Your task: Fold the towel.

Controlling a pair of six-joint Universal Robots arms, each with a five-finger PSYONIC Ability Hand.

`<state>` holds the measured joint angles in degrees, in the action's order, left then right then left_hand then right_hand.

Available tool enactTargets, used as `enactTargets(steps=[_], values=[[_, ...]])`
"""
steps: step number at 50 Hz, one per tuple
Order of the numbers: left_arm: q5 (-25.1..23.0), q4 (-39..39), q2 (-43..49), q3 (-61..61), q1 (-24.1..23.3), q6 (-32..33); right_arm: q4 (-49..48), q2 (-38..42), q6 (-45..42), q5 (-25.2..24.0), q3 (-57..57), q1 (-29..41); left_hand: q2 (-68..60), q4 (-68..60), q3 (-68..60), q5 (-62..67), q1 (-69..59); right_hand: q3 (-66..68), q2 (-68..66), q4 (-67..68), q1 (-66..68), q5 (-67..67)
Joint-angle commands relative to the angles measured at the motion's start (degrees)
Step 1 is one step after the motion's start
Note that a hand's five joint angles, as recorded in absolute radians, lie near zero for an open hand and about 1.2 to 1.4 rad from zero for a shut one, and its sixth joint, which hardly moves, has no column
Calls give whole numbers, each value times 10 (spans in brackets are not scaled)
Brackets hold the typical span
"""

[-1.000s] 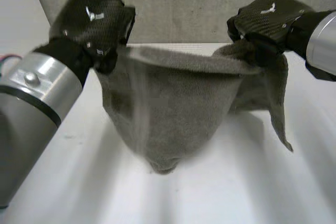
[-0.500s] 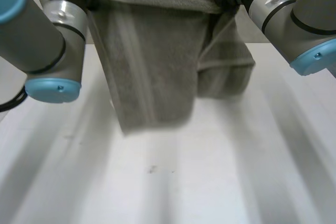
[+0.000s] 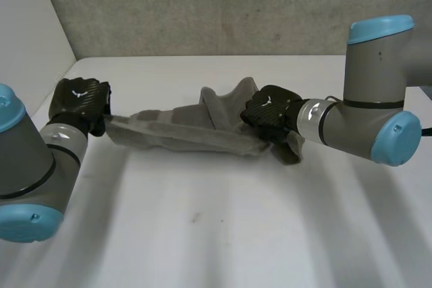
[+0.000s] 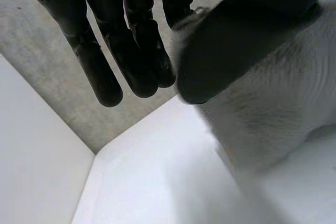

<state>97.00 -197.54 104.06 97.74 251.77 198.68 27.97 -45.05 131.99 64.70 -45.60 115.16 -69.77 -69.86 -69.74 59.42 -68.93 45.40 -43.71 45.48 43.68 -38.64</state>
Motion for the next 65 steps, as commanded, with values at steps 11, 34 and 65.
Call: enactTargets(steps=[11, 34, 65], values=[[-1, -1, -36, -13, -4, -6, -148, -141, 330, 50, -247, -73, -102, -101, -103, 106, -111, -314, 298, -315, -297, 347], [-7, 0, -36, -8, -3, -24, -348, -161, 152, 47, -487, -101, -102, -101, -103, 106, -111, -47, 30, -48, -30, 79], [-7, -1, -33, -5, 0, -27, -375, -39, 209, 56, -319, -72, -102, -101, -103, 106, -111, -165, 148, -166, -148, 197]])
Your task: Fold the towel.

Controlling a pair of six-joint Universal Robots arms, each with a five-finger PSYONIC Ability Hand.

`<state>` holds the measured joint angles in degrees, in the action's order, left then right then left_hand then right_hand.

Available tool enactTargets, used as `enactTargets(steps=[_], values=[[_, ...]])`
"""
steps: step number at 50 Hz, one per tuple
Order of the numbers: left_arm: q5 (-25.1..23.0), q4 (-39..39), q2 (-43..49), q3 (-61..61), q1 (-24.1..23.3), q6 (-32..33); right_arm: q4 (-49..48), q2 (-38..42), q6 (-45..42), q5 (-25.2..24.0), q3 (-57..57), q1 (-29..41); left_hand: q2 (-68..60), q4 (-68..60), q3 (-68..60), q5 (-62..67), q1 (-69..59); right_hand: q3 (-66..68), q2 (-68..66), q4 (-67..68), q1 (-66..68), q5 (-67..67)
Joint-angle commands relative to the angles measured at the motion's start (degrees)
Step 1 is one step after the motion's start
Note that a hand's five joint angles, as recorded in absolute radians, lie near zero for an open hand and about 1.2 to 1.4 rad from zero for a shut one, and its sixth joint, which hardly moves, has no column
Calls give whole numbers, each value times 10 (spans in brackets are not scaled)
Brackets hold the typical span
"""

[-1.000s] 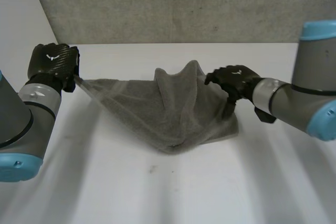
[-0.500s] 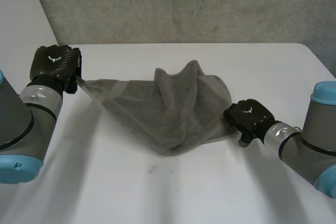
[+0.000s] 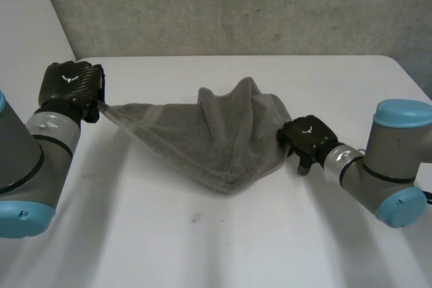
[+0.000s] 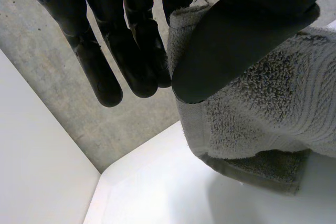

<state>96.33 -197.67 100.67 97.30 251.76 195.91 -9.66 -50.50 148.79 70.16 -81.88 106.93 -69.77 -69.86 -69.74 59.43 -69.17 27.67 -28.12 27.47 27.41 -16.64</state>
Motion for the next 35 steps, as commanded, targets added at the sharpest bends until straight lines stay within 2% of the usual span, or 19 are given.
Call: enactTargets(steps=[1, 22, 35], values=[[0, 0, 1, -1, 0, 1, 2, 15, 41, 2, 44, 10, -102, -101, -103, 106, -108, 13, -8, 15, 15, -23], [-1, -6, 14, -2, -2, 0, 21, 84, 49, 37, 145, 37, -102, -101, -103, 106, -108, 46, -42, 48, 49, -57], [-1, -9, 28, -6, -2, 1, 23, 108, 86, 60, 189, 47, -102, -101, -103, 106, -108, 76, -72, 78, 79, -87]])
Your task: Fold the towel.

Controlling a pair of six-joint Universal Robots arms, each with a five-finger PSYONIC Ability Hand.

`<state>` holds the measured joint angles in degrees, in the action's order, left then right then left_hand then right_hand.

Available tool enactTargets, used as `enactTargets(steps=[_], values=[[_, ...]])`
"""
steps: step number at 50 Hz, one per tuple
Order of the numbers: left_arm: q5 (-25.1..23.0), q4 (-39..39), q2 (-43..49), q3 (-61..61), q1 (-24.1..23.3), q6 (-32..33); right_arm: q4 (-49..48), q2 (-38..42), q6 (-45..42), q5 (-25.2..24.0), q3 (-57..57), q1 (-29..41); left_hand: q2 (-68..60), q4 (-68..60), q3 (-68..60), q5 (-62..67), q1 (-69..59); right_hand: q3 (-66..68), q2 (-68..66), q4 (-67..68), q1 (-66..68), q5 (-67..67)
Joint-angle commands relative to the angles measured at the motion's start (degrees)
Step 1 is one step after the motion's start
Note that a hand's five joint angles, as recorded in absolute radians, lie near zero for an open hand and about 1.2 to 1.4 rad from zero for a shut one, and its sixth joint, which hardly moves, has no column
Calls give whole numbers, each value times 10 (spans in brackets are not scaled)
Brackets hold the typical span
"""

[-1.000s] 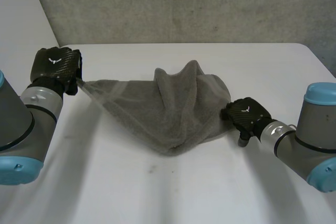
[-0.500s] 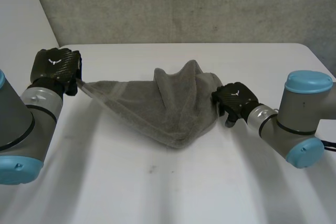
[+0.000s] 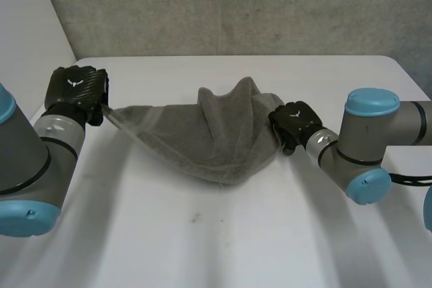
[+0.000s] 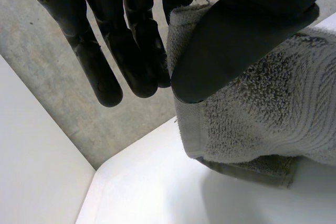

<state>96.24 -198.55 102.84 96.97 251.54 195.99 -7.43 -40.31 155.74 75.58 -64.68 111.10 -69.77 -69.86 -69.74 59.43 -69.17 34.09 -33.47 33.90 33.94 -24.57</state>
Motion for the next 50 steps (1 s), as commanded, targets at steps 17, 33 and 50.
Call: enactTargets(steps=[17, 33, 50], values=[[-11, 0, 10, -9, 2, 0, 65, 25, 60, 12, 140, 8, -102, -101, -103, 106, -108, 459, -465, 461, 461, -454], [-11, 15, -123, -9, 17, 1, 265, -205, -31, 0, 230, -67, -102, -101, -103, 106, -108, 459, -465, 461, 461, -454], [-24, 162, -224, -48, 37, 6, 453, -304, -166, -26, 223, -88, -102, -101, -103, 106, -108, 459, -465, 461, 461, -454]])
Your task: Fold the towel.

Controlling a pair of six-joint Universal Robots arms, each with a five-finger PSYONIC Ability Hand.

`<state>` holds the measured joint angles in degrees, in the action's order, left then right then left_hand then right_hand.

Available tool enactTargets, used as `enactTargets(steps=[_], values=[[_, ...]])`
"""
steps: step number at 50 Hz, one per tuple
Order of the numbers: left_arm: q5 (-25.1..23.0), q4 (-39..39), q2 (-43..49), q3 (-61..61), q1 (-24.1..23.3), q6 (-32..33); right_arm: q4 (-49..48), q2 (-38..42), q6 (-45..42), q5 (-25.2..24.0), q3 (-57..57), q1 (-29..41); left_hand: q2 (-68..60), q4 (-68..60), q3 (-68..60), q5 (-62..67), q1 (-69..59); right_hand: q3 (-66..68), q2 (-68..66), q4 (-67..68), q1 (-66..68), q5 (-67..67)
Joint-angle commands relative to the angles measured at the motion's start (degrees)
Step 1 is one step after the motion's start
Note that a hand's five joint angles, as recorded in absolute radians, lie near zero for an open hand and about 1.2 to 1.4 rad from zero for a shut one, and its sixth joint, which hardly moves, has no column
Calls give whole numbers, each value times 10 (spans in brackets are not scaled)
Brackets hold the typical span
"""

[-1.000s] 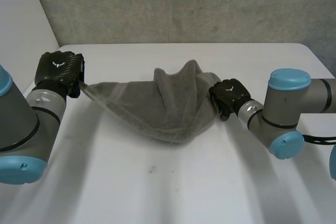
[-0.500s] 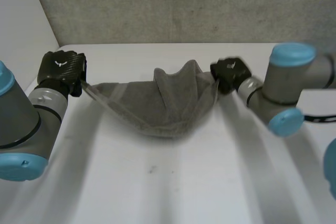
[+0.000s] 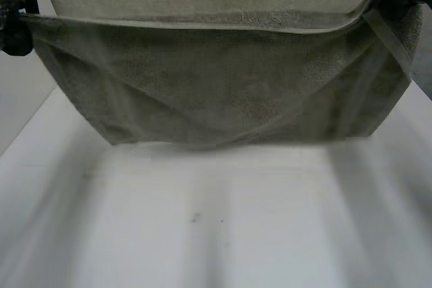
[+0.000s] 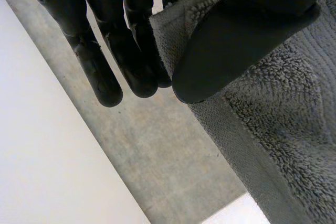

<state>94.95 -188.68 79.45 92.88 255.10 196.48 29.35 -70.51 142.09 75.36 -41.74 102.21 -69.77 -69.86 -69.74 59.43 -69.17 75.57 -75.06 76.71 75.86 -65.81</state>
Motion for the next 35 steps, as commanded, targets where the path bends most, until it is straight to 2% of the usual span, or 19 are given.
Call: enactTargets(steps=[1, 3, 5, 8, 10, 11, 13, 14, 16, 17, 19, 20, 22, 23, 25, 31, 34, 35], values=[[-17, 64, 28, -3, 2, 1, 101, 11, -38, -29, -12, 2, -102, -101, -103, 106, -108, 44, -49, 33, 41, -42], [-21, 63, 61, -3, 2, 1, 113, 30, -51, -31, -19, 2, -102, -101, -103, 106, -108, 44, -49, 33, 41, -42], [-23, 63, 134, -16, 1, 2, 127, 67, -83, -32, -20, 7, -102, -101, -103, 106, -108, 44, -49, 33, 41, -42], [-23, 63, 170, -32, -1, 3, 123, 84, -97, -28, -18, 9, -102, -101, -103, 106, -108, 44, -49, 33, 41, -42], [-25, 63, 242, -83, -3, 4, 105, 127, -107, -26, 7, 9, -102, -101, -103, 106, -108, 44, -49, 33, 41, -42], [-25, 63, 243, -83, -3, 4, 105, 128, -107, -26, 7, 9, -102, -101, -103, 106, -108, 44, -49, 33, 41, -42], [-24, 63, 309, -150, -6, 5, 60, 176, -99, -25, 58, 10, -102, -101, -103, 106, -108, 44, -49, 33, 41, -42], [-24, 63, 309, -150, -6, 5, 60, 176, -99, -25, 58, 10, -102, -101, -103, 106, -108, 44, -49, 33, 41, -42], [-24, 62, 352, -233, -7, 4, -7, 216, -97, -26, 117, 11, -102, -101, -103, 106, -108, 44, -49, 33, 41, -42], [-24, 62, 352, -234, -7, 4, -7, 216, -97, -26, 118, 11, -102, -101, -103, 106, -108, 44, -49, 33, 41, -42], [-20, 57, 375, -326, -9, -6, -101, 241, -90, -24, 178, 17, -102, -101, -103, 106, -108, 44, -49, 33, 41, -42], [-20, 57, 375, -327, -9, -6, -101, 241, -90, -24, 178, 17, -102, -101, -103, 106, -108, 44, -49, 33, 41, -42], [-8, 27, 379, -404, -10, -19, -195, 244, -67, -24, 217, 21, -102, -101, -103, 106, -108, 44, -49, 33, 41, -42], [-8, 27, 379, -404, -10, -19, -195, 244, -67, -24, 217, 21, -102, -101, -103, 106, -108, 44, -49, 33, 41, -42], [14, -13, 372, -448, -9, -52, -262, 235, -33, -21, 228, 20, -102, -101, -103, 106, -108, 44, -49, 33, 41, -42], [30, -21, 352, -458, -7, -93, -257, 210, 12, -31, 201, 17, -102, -101, -103, 106, -108, 44, -49, 33, 41, -42], [30, 10, 347, -428, -7, -102, -216, 202, 13, -59, 154, 14, -102, -101, -103, 106, -108, 44, -49, 33, 41, -42], [29, 28, 346, -400, -6, -102, -194, 199, 10, -84, 130, 14, -102, -101, -103, 106, -108, 44, -49, 33, 41, -42]])
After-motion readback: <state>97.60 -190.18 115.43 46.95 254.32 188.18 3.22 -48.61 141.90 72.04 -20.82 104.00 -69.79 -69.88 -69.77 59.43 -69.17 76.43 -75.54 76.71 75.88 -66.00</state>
